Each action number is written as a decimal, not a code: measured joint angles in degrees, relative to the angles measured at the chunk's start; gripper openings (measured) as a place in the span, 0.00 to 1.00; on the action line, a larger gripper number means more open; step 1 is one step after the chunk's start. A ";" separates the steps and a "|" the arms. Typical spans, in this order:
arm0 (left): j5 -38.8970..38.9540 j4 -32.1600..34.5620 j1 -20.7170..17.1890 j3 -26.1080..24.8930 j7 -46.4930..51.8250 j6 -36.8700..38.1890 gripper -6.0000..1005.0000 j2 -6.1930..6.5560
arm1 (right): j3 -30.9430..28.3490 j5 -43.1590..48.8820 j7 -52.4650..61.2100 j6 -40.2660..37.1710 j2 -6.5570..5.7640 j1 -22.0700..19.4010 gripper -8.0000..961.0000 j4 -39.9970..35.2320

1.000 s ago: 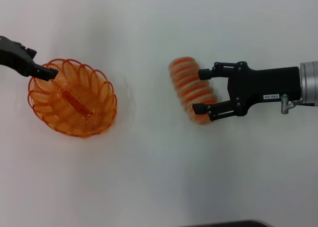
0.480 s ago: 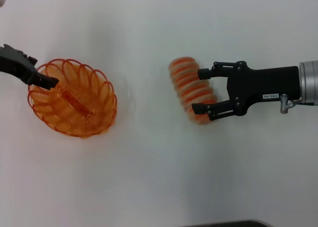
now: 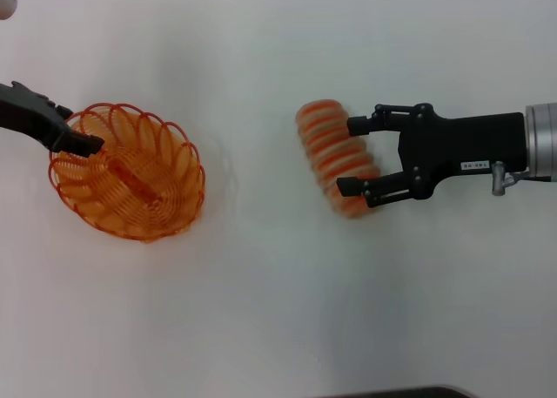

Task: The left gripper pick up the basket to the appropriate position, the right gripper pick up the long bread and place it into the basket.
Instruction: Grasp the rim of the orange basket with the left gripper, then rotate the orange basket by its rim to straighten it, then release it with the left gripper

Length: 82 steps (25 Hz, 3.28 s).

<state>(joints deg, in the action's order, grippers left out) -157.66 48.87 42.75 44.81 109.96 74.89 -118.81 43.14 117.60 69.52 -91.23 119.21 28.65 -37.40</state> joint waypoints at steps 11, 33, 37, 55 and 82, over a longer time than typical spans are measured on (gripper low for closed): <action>-0.55 -0.04 -0.23 0.12 -0.24 -0.80 0.47 0.11 | -0.18 0.00 0.05 0.00 0.01 0.03 0.96 -0.57; -0.22 3.92 1.08 -0.71 18.33 10.64 0.15 0.92 | -3.57 -4.44 1.93 -5.31 -0.50 0.12 0.96 -1.28; 0.21 4.64 1.44 -1.14 24.35 12.99 0.12 0.88 | -6.11 -4.47 3.03 -5.00 -0.26 0.26 0.96 -1.28; 6.65 5.10 -1.30 -9.12 34.37 15.57 0.08 -0.35 | -11.27 -10.24 2.72 -0.05 0.20 -0.93 0.95 0.82; 14.17 9.65 -9.77 -4.53 42.76 0.40 0.08 -5.62 | -12.13 -18.64 -7.53 6.14 0.32 -1.64 0.95 8.41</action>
<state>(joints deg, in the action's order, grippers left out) -143.49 58.52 32.97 40.29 152.72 75.29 -124.43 31.02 98.96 61.99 -85.09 119.53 27.01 -28.99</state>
